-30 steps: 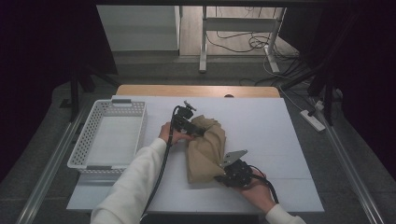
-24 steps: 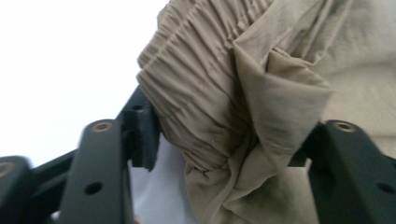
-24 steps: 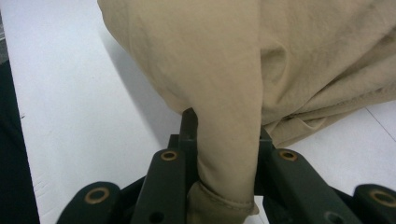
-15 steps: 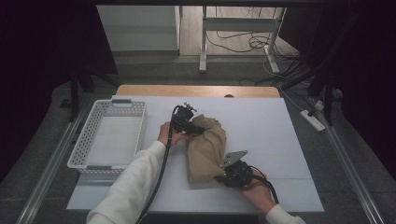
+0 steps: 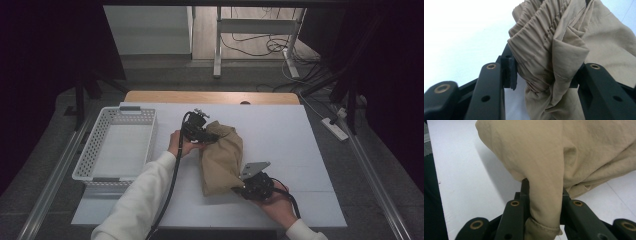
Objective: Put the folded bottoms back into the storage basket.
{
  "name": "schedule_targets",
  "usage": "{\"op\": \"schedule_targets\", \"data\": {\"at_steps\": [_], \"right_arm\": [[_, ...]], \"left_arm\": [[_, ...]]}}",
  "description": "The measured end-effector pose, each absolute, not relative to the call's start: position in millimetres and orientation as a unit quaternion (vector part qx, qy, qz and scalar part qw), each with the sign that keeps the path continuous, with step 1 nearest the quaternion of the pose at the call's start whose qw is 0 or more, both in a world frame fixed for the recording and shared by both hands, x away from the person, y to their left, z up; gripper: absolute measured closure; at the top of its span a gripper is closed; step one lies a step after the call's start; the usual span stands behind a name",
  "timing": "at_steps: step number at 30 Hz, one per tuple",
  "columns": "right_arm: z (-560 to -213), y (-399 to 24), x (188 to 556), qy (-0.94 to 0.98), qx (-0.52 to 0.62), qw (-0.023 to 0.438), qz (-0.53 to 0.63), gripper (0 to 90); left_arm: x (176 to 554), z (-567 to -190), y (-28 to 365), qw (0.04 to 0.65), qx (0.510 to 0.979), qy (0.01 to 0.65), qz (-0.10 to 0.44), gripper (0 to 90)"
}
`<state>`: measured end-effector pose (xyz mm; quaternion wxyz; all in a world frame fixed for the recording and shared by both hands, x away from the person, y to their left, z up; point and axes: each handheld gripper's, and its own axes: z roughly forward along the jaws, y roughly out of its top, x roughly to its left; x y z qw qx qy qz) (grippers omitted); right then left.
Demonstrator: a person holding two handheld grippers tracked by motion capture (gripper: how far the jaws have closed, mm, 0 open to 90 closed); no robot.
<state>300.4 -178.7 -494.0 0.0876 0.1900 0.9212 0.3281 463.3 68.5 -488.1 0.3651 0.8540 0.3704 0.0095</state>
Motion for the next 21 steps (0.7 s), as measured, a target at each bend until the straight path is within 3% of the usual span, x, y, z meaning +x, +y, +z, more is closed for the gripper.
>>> {"op": "schedule_targets", "data": {"at_steps": [21], "right_arm": [[-478, -182, 291, 0.905, 0.176, 0.116, 0.369, 75.6]], "left_arm": [[451, -468, 79, 0.387, 0.85, 0.358, 0.018, 56.6]]}}
